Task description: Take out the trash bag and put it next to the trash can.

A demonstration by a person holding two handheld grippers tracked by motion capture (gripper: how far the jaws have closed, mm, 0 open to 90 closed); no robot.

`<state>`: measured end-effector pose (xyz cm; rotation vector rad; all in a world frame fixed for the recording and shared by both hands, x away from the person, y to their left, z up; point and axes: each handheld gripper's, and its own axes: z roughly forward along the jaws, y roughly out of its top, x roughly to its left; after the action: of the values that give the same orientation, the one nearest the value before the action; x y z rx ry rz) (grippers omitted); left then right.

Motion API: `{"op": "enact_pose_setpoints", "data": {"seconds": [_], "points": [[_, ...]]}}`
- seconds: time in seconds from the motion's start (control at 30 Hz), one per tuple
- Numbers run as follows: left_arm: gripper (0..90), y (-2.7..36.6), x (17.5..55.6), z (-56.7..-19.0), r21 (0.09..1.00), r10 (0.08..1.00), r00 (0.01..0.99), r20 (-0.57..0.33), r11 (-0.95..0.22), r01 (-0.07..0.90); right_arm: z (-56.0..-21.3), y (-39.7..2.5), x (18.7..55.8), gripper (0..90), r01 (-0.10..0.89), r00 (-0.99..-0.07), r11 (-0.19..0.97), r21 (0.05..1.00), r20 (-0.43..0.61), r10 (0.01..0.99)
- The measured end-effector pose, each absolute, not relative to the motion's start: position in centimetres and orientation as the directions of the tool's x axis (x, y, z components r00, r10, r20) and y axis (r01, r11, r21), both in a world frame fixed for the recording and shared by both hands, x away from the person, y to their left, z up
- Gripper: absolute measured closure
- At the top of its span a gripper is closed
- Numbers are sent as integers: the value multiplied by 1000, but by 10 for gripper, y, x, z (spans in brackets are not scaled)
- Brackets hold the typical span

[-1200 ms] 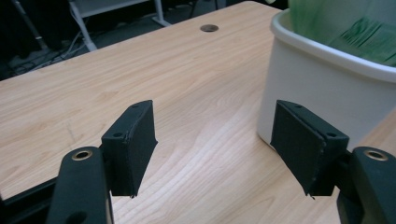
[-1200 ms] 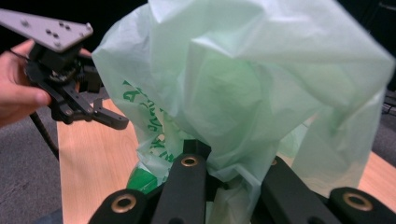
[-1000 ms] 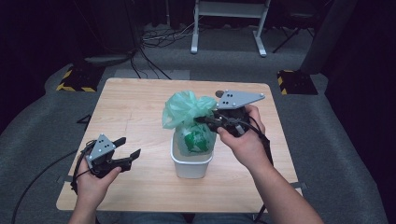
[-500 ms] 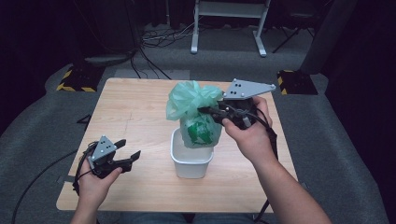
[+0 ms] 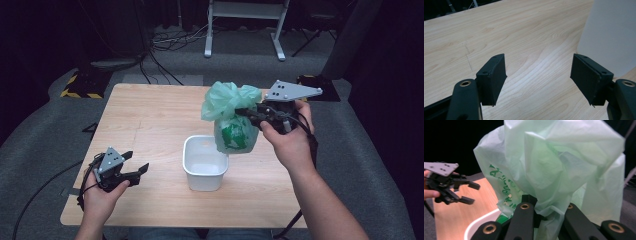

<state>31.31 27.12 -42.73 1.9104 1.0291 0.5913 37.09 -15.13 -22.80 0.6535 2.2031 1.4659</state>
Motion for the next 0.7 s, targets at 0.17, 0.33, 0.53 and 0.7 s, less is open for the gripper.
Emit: {"op": "enact_pose_setpoints", "data": {"seconds": [0.17, 0.33, 0.53, 0.7], "points": [[285, 275, 313, -430, 857, 843, 538, 8, -283, 431, -231, -169, 374, 869, 178, -779, 332, 926, -74, 623], [284, 277, 313, -431, 853, 846, 534, 8, -284, 437, -235, -186, 376, 869, 197, -758, 323, 926, -65, 649], [276, 281, 313, -435, 860, 844, 536, 4, -276, 428, -243, -202, 378, 869, 222, -734, 316, 922, -55, 676], [266, 282, 315, -440, 853, 844, 537, -4, -278, 442, -258, -211, 383, 868, 259, -719, 318, 912, -37, 694]]}}
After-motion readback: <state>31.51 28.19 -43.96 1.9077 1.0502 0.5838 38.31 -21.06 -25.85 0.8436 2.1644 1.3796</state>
